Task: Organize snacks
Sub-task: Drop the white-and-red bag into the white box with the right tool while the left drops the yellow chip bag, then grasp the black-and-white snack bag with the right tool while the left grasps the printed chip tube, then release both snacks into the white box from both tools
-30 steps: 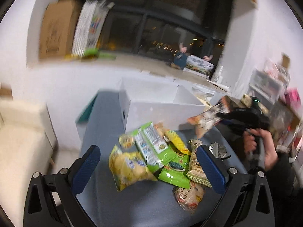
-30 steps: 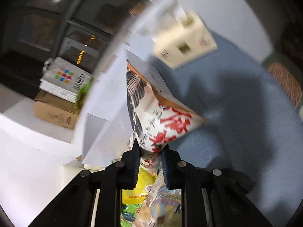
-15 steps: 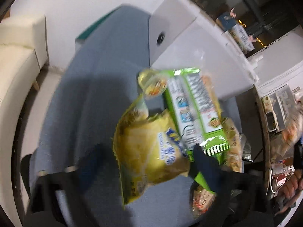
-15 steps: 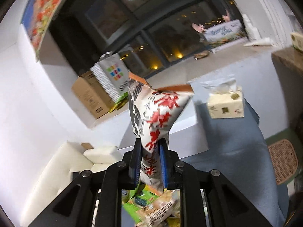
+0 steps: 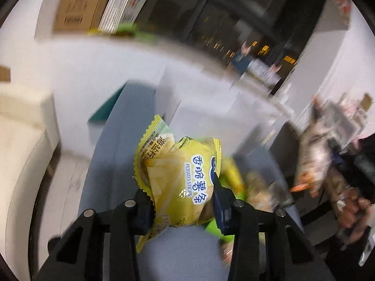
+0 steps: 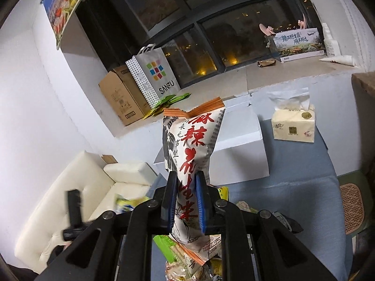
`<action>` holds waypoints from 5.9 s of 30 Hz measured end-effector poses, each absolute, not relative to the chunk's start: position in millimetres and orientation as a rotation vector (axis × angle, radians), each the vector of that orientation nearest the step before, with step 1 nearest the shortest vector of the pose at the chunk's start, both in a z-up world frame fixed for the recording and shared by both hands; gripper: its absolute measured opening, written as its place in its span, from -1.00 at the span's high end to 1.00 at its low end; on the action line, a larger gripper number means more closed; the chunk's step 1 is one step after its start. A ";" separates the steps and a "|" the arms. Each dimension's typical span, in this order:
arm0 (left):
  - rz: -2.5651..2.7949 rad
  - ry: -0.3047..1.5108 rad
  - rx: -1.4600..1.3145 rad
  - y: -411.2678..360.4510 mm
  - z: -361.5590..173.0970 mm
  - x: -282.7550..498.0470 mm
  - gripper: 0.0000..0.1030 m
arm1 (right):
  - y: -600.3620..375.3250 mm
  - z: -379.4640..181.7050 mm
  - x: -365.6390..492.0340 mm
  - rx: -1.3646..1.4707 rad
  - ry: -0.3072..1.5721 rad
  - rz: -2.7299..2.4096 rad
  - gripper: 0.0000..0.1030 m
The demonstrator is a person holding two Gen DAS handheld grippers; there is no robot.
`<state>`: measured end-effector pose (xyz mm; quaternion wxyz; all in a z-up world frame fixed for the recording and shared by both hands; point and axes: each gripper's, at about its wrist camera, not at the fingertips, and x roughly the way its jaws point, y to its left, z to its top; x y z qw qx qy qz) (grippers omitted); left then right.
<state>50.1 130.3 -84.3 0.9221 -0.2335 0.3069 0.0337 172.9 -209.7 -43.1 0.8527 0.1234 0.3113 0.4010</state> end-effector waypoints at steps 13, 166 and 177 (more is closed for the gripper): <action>0.063 0.593 -0.284 134.2 5.4 245.4 0.14 | -145.2 4.8 300.7 0.166 0.687 0.761 0.69; 0.180 0.587 -0.283 130.6 -46.5 287.9 -1.00 | -73.4 -69.1 362.1 -0.209 0.752 0.676 -1.00; 0.081 0.527 -0.174 81.9 -21.8 188.4 -1.00 | -127.8 -35.2 286.0 -0.061 0.609 0.750 -1.00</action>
